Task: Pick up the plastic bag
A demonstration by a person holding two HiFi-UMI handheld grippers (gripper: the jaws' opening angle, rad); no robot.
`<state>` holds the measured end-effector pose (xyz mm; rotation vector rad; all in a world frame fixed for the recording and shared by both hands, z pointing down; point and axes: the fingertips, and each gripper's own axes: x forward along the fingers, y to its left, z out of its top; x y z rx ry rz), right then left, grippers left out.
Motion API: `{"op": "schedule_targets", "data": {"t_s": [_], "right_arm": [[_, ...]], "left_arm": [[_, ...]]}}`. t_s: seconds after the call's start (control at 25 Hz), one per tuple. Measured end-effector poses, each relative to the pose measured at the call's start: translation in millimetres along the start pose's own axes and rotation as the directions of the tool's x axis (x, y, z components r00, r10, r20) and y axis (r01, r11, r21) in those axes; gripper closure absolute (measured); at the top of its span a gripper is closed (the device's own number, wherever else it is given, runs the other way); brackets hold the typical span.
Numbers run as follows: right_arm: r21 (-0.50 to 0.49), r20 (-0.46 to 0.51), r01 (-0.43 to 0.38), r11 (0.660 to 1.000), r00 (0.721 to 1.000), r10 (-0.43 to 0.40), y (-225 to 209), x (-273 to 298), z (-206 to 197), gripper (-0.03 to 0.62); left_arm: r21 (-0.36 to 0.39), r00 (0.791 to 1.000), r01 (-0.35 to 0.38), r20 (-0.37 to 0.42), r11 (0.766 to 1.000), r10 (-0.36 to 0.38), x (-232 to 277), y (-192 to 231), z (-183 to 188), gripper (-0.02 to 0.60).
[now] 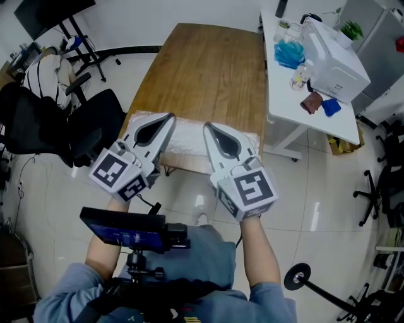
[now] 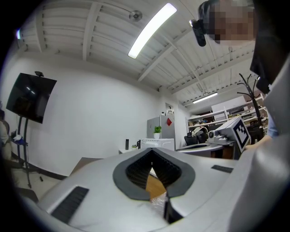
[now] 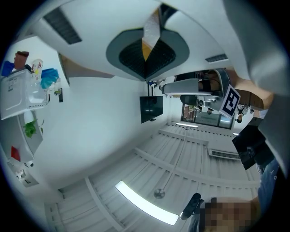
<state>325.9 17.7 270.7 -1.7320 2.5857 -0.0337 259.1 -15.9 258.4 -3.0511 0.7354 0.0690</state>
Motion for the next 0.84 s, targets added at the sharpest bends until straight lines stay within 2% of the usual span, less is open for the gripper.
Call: {"op": "schedule_targets", "data": {"t_s": [0.84], "right_arm": [[-0.010, -0.020, -0.009, 1.000, 1.000, 0.009, 0.5, 1.4, -4.0, 0.594]], "left_arm": [[-0.014, 1.000, -0.012, -0.017, 1.000, 0.012, -3.0, 1.3, -5.9, 0.572]]}}
